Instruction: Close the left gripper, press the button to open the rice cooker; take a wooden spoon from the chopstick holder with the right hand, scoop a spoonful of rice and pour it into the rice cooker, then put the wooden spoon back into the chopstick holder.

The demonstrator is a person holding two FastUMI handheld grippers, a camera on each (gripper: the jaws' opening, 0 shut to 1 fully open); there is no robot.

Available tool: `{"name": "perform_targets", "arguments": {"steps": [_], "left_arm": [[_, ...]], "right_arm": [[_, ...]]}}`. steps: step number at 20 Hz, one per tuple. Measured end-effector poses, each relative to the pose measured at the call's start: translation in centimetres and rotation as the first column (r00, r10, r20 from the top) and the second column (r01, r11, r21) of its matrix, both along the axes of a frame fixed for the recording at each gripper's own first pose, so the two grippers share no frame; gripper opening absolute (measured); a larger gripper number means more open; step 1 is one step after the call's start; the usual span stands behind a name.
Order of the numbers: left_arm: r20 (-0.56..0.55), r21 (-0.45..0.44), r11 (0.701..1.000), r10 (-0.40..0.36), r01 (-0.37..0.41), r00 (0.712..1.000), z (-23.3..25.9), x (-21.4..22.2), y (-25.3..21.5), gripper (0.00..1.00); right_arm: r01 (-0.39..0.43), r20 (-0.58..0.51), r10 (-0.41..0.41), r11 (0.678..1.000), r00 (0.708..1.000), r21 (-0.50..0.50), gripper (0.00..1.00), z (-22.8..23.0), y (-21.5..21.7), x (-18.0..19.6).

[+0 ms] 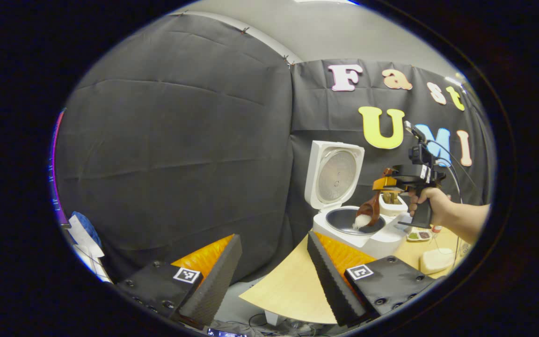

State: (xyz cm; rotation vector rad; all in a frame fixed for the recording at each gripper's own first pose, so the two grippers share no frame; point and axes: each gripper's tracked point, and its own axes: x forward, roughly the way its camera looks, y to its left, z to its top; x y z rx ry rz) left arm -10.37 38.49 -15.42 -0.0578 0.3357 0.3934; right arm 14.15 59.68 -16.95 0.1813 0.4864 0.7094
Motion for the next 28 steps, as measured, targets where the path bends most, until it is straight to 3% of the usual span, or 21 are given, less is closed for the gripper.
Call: {"name": "perform_targets", "arguments": {"steps": [5, 10, 13, 15, 18, 22, 25, 28], "left_arm": [[0.006, -0.001, 1.000, -0.026, 0.026, 1.000, 0.3, 0.8, -0.5, 0.98], [0.012, 0.013, 0.999, -0.044, 0.043, 0.999, 0.6, 1.0, -0.6, 0.98], [0.014, 0.022, 0.998, -0.055, 0.055, 0.998, 1.0, 1.4, -0.7, 0.98], [0.015, 0.031, 0.998, -0.060, 0.060, 0.998, 1.2, 1.7, -1.1, 0.98], [0.023, 0.032, 0.998, -0.061, 0.060, 0.998, 1.4, 1.6, -1.2, 0.98], [0.027, 0.042, 0.998, -0.057, 0.056, 0.998, 1.8, 1.3, -1.0, 0.98], [0.049, 0.050, 0.997, -0.055, 0.052, 0.997, 2.6, 1.7, -1.0, 0.98], [0.064, 0.056, 0.996, -0.066, 0.063, 0.996, 3.2, 2.1, -1.2, 0.98]], "right_arm": [[-0.063, 0.182, 0.091, 0.986, 0.979, -0.156, 0.10, 0.5, -0.1, -1.2], [-0.106, 0.344, 0.201, 0.955, 0.917, -0.276, 0.10, 0.9, 0.2, -2.0], [-0.104, 0.385, 0.226, 0.944, 0.895, -0.312, 0.10, 1.5, 0.4, -2.6], [-0.114, 0.367, 0.229, 0.944, 0.902, -0.309, 0.11, 1.3, 0.3, -2.7], [-0.142, 0.259, 0.206, 0.959, 0.943, -0.246, 0.11, 1.0, 0.4, -2.8], [-0.138, 0.078, 0.141, 0.989, 0.987, -0.047, 0.11, 2.3, 0.5, -2.9], [-0.099, -0.062, 0.107, 0.989, 0.992, 0.113, 0.10, 3.5, -0.2, -2.6], [-0.038, -0.197, 0.090, 0.967, 0.976, 0.253, 0.11, 4.4, -1.7, -2.8]]}}
